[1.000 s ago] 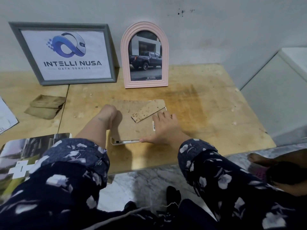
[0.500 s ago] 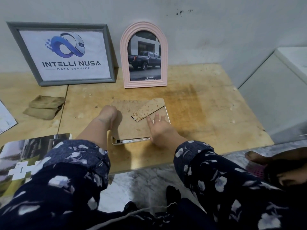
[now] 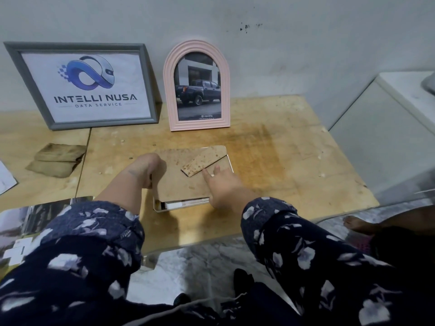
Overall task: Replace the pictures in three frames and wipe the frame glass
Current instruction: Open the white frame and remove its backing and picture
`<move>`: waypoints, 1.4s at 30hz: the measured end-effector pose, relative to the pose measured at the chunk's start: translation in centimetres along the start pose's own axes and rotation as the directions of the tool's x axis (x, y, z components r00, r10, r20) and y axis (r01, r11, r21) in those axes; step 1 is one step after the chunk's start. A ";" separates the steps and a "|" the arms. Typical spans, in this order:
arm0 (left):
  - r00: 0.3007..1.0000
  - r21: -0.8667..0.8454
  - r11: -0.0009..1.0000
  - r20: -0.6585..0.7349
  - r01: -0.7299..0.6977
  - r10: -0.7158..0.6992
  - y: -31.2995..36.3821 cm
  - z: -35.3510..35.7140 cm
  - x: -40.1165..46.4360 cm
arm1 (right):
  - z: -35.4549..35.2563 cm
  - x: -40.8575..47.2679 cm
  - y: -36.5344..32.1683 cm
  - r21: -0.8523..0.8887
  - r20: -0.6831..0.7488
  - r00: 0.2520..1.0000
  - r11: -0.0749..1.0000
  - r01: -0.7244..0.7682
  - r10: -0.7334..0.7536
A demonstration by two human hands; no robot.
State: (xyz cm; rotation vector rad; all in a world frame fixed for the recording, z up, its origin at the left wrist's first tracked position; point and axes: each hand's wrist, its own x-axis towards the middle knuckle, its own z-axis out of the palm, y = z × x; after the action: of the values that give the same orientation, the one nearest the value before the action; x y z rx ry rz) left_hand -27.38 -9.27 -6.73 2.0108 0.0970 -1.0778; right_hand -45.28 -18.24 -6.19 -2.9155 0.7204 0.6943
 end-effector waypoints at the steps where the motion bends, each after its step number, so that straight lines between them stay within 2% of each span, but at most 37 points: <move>1: 1.000 0.022 1.000 -0.007 -0.022 0.023 -0.3 -0.3 -0.3 | 0.2 0.0 0.1 0.016 -0.004 1.000 1.000 -0.006 0.006; 3: 0.981 0.033 0.987 -0.104 -0.160 0.162 -1.4 -0.8 -0.1 | 0.1 0.1 0.2 0.026 -0.017 1.000 1.000 0.007 -0.007; 6: 0.835 0.094 0.906 -0.358 -0.412 0.417 -4.8 -1.0 -1.5 | -0.3 0.1 0.3 0.021 -0.059 0.997 0.999 0.045 -0.044; 8: 0.763 0.214 0.858 -0.393 -0.467 0.513 -7.6 -0.7 -2.5 | -0.6 0.2 0.2 0.020 -0.085 0.994 0.997 0.068 -0.066; 11: 0.729 0.513 0.743 -0.288 -0.430 0.621 -10.9 0.1 -3.1 | -1.2 0.2 0.1 0.014 -0.101 0.991 0.996 0.090 -0.088; 13: 0.726 0.722 0.577 -0.152 -0.382 0.671 -11.8 0.7 -3.4 | -1.5 0.2 0.3 0.004 -0.094 0.989 0.994 0.113 -0.112; 15: 0.732 0.854 0.402 -0.038 -0.330 0.680 -11.9 1.9 -4.2 | -1.8 0.3 0.5 0.017 -0.079 0.990 0.993 0.117 -0.115; 18: 0.735 0.944 0.169 0.101 -0.285 0.670 -11.2 3.9 -5.2 | -1.6 0.6 0.6 0.024 -0.079 0.990 0.992 0.121 -0.119; 21: 0.726 0.935 0.042 0.244 -0.352 0.643 -10.4 6.4 -6.1 | -1.3 0.9 0.7 0.014 -0.086 0.987 0.990 0.138 -0.137; 24: 0.745 0.920 0.050 0.283 -0.390 0.605 -10.1 8.0 -6.2 | -1.5 0.8 1.0 -0.011 -0.079 0.986 0.989 0.146 -0.147; 28: 0.769 0.916 0.081 0.279 -0.393 0.576 -10.0 8.5 -6.0 | 0.0 0.4 0.1 -0.178 -0.104 0.988 0.979 0.096 -0.116; 31: 0.755 0.905 0.108 0.272 -0.411 0.597 -10.4 8.5 -5.2 | 1.7 0.1 -0.6 -0.162 -0.069 0.996 0.986 0.036 -0.048; 35: 0.771 0.910 0.090 0.286 -0.404 0.570 -10.3 8.7 -5.3 | 1.1 -0.4 0.6 -0.187 -0.089 0.992 0.979 0.075 -0.093; 38: 0.792 0.927 0.055 0.285 -0.371 0.540 -10.0 8.6 -5.7 | -0.6 -0.9 0.9 -0.271 -0.180 0.975 0.959 0.079 -0.131; 42: 0.795 0.917 0.056 0.311 -0.395 0.520 -10.0 8.5 -5.3 | -3.2 -1.0 1.0 -0.215 -0.286 0.954 0.976 0.033 -0.095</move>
State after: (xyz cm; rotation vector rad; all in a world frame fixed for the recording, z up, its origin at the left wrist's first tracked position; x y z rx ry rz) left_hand -40.44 -7.19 -11.69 2.8250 -1.5147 -0.5277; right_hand -45.27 -19.21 -2.85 -3.2626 0.6020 0.3488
